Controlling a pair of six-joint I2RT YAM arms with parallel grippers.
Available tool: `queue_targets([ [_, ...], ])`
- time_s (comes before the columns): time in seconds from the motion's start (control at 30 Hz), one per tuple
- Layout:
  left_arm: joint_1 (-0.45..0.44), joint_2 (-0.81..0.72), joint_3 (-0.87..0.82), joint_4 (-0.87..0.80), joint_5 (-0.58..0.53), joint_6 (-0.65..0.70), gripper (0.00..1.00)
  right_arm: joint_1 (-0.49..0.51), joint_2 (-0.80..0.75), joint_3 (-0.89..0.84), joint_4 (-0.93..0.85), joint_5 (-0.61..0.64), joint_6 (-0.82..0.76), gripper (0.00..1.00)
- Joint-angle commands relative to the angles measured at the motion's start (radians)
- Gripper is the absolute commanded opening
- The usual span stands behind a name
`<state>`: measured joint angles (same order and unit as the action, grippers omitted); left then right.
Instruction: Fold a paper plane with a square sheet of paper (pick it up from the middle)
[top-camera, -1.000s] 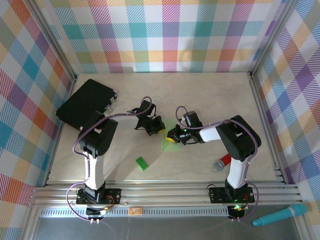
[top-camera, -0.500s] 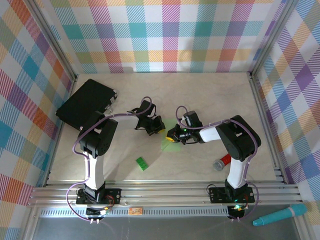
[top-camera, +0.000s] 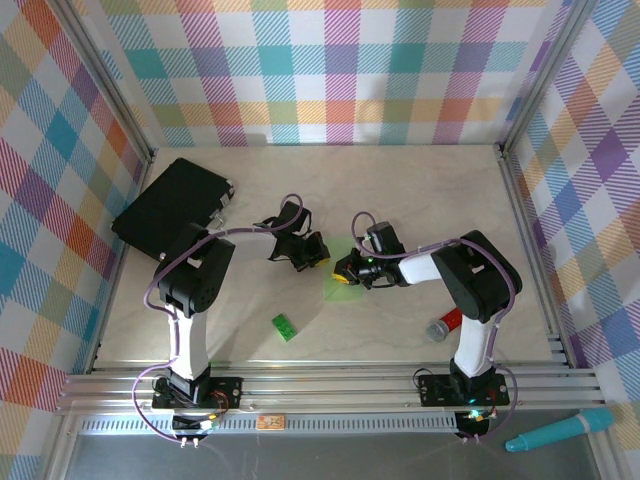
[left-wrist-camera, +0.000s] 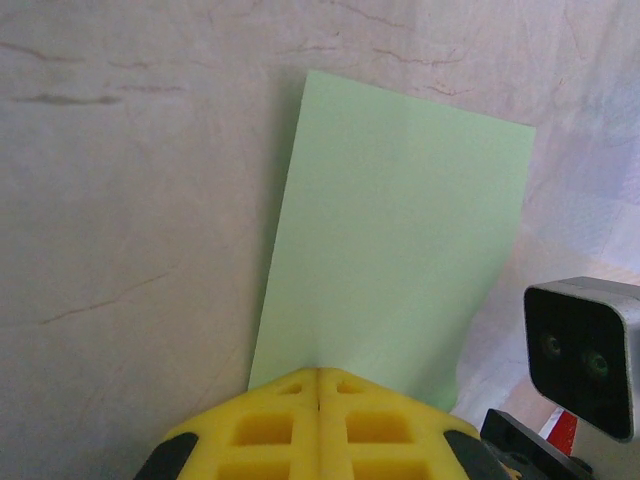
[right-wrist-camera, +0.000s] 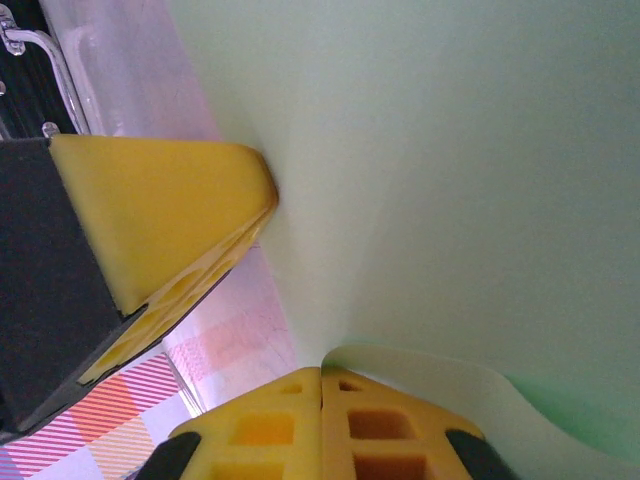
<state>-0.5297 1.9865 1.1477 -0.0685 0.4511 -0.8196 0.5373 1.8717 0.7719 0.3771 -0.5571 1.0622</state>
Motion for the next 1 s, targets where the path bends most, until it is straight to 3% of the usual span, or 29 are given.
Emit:
queue_targets([
  [0.0, -0.004, -0.001, -0.039, -0.077, -0.056, -0.008, 0.05, 0.003, 0.021, -0.003, -0.015, 0.017, 0.000, 0.07],
  [0.67, -0.004, -0.012, -0.016, -0.085, -0.051, -0.007, 0.05, 0.003, 0.050, 0.022, -0.144, 0.043, -0.047, 0.08],
  [0.77, -0.001, -0.033, -0.005, -0.095, -0.059, -0.005, 0.07, 0.003, 0.043, 0.029, -0.176, 0.050, -0.056, 0.12],
  [0.97, 0.018, -0.139, 0.011, -0.123, -0.133, -0.009, 0.21, 0.003, 0.035, 0.042, -0.236, 0.059, -0.074, 0.28],
])
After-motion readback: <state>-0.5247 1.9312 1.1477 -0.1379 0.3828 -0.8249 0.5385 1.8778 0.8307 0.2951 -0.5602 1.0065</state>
